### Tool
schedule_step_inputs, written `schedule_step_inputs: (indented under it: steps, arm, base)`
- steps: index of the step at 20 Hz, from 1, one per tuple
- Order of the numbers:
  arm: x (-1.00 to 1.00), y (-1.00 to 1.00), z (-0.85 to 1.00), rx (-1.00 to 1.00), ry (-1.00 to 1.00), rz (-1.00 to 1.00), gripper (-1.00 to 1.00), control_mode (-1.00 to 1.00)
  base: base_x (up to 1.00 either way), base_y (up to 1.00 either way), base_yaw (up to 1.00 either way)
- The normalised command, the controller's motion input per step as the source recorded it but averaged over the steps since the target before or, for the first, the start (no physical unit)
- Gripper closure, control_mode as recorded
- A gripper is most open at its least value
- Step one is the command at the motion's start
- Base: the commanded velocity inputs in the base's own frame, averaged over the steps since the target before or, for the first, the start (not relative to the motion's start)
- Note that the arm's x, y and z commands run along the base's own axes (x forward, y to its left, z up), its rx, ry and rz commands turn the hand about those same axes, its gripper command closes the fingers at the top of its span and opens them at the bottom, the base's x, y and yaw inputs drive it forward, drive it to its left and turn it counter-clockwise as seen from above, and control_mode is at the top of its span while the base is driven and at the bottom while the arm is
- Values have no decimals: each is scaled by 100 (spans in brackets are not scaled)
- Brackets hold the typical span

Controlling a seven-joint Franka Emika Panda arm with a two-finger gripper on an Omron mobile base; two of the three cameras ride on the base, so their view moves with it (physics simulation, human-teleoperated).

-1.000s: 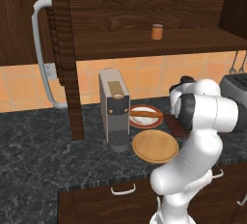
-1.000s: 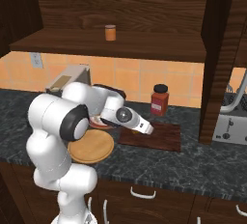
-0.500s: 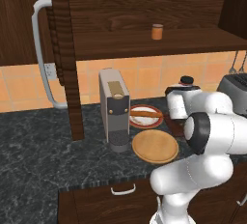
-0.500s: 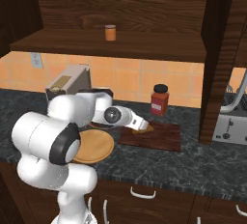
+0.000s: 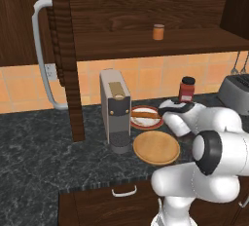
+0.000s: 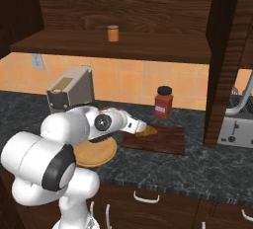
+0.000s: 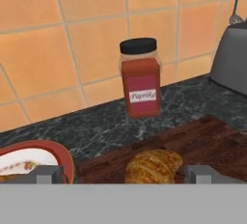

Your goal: From the different types of pastries on the counter, select a croissant and place it on the cutting board. Then retrieve a jar of jam from the cabinet and place it alongside the croissant on the cutting board.

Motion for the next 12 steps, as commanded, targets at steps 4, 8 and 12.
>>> schedule_step_inputs:
  steps: [4,8,12]
  arm:
    - [0,0,100,1,9,0,-100,-100]
    - [0,0,100,1,10,1,-100,-100]
    - [-14,0,100,0,2,0,-100,-100]
  base:
    - [0,0,0]
    - [0,0,0]
    - [0,0,0]
